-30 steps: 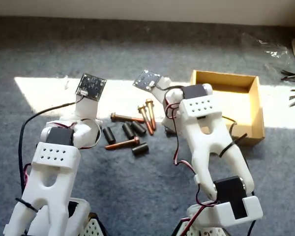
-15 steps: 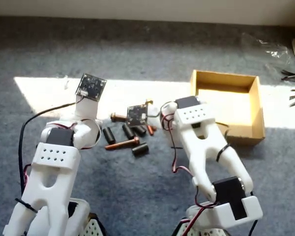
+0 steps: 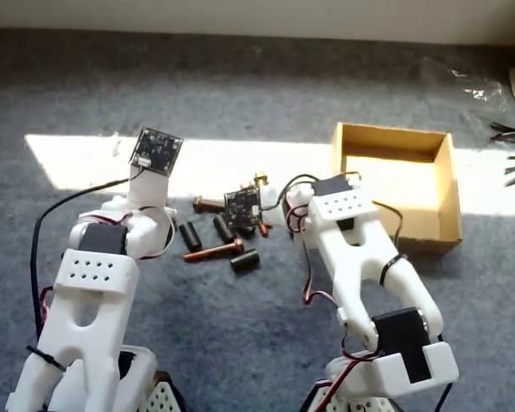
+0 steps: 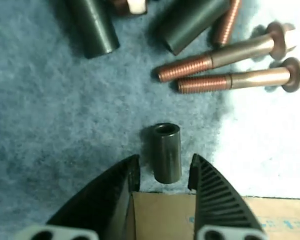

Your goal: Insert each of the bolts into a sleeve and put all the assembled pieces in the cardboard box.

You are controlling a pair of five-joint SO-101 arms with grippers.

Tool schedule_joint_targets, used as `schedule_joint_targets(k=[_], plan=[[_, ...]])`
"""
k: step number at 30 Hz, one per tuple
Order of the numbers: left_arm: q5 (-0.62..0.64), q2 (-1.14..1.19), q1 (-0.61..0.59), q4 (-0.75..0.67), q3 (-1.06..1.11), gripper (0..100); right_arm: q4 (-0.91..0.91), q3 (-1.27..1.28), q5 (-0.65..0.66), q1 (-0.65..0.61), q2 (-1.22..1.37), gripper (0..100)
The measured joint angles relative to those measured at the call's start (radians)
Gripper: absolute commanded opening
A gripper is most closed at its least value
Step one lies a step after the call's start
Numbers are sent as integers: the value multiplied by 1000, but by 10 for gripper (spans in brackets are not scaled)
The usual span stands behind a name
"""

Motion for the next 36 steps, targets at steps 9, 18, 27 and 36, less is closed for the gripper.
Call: schedule_joint_targets(k=[9,18,27,36], plan=[[0,-2,-5,-51,41,5,0,2,0,0,5,156],[0,-2,-5,-52,41,5,-5,43,0,0,6,156],[0,-2,-5,-52,41,5,-101,46,0,0,118,156],[0,-2,-5,-52,41,5,-101,37,0,0,158,135]])
